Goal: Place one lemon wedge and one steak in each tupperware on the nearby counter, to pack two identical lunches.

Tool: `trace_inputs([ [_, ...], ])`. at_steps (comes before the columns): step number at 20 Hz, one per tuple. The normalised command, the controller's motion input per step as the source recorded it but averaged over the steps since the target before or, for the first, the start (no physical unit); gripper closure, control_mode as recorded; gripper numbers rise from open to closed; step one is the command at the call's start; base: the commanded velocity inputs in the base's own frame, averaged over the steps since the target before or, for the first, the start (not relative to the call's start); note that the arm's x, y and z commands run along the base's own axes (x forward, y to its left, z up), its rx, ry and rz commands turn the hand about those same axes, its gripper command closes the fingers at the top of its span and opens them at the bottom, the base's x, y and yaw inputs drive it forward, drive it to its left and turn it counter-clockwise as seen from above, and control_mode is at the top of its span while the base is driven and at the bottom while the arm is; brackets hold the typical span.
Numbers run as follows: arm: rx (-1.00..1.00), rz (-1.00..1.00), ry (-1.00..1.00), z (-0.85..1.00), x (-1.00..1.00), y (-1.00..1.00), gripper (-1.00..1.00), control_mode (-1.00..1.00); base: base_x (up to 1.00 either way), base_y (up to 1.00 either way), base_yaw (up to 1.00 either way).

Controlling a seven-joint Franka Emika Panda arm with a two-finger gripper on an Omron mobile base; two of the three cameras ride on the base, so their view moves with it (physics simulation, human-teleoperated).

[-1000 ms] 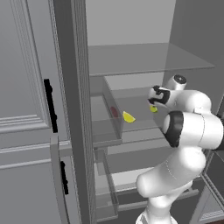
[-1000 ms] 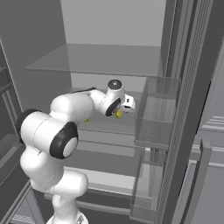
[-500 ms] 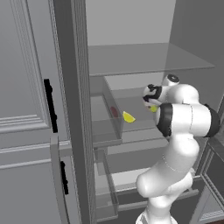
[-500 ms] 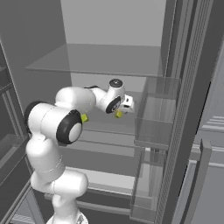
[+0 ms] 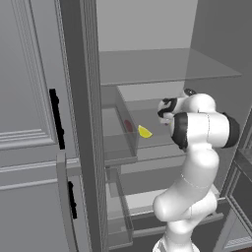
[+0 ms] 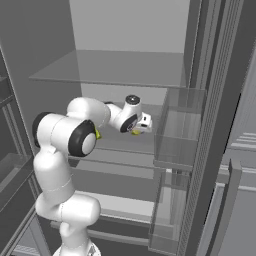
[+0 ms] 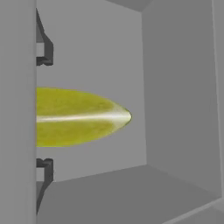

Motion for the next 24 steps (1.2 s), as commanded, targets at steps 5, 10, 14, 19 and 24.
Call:
trace_inputs([
  [5,0.00,0.00,-0.02,-0.08,0.02,0.00,1.00,-1.00,0.00,0.00,0.00],
  [10,0.05,0.00,-0.08,0.06,-0.54,-0.03,1.00,-1.00,0.00,0.00,0.00],
  [14,0.12,0.00,-0.26,0.61,-1.00,-0.02,1.00,-1.00,0.00,0.00,0.00],
  [19,0.04,0.00,-0.11,0.98,-1.00,0.00,1.00,-1.00,0.00,0.00,0.00],
  [24,0.00,0.00,0.02,1.00,-1.00,0.00,1.00,-1.00,0.00,0.00,0.00],
])
